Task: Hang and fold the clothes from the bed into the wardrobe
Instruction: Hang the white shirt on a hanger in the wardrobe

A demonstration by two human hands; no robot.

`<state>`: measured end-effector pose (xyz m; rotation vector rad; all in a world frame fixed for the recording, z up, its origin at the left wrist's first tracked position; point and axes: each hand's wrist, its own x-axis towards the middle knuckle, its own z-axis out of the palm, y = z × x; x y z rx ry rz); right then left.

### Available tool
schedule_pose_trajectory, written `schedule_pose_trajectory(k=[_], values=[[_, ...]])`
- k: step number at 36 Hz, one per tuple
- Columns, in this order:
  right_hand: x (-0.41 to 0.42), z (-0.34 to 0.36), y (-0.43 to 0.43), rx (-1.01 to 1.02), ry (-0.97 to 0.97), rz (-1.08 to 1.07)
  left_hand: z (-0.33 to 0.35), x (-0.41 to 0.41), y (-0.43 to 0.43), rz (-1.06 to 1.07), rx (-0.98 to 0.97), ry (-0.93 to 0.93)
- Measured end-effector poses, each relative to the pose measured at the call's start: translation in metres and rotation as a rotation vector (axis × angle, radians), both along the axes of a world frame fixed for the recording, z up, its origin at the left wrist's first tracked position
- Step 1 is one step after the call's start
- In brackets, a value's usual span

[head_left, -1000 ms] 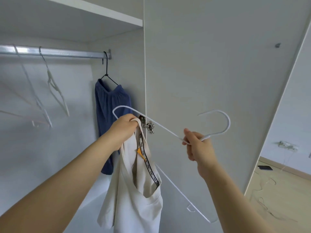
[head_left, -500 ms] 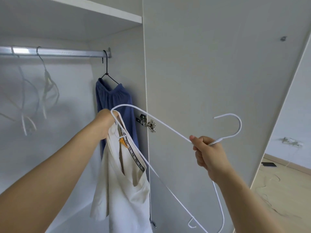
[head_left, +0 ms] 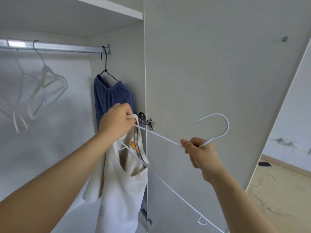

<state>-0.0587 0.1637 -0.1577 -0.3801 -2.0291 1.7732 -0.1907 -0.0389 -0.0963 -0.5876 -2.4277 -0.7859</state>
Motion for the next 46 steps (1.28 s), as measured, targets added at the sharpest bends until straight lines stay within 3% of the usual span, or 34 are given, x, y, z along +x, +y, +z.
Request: schedule_pose_trajectory(k=[4,10,17,19,22,25,29,36,38,42,46], values=[[-0.011,0.002,-0.018,0.054,0.000,-0.012,-0.013,0.019,0.018,-0.118,-0.068,-0.055],[-0.019,0.000,-0.037,0.024,-0.020,-0.065,-0.024,0.039,0.025,-0.274,0.029,-0.207],[-0.025,0.003,-0.053,-0.095,0.031,-0.099,-0.021,0.058,0.034,-0.440,0.070,-0.255],[-0.024,0.008,-0.047,-0.080,0.066,-0.118,-0.017,0.059,0.024,-0.422,-0.037,-0.094],[-0.022,0.018,-0.039,-0.040,0.121,-0.108,-0.014,0.054,0.011,-0.347,-0.262,0.383],[-0.020,0.026,-0.037,-0.004,0.144,-0.070,-0.011,0.049,0.006,-0.337,-0.443,0.368],[-0.014,0.033,-0.039,0.011,0.202,-0.045,-0.006,0.045,0.008,-0.353,-0.422,0.456],[-0.006,0.041,-0.046,0.297,0.396,-0.264,-0.007,0.039,-0.006,-0.207,-0.141,0.367],[-0.004,0.040,-0.050,0.505,0.417,-0.307,-0.006,0.037,-0.010,-0.139,-0.096,0.340],[-0.013,0.036,-0.062,0.904,0.276,-0.321,-0.002,0.038,-0.016,-0.081,-0.050,0.352],[-0.023,0.043,-0.076,0.788,0.166,-0.067,-0.002,0.041,-0.024,-0.045,-0.023,0.342]])
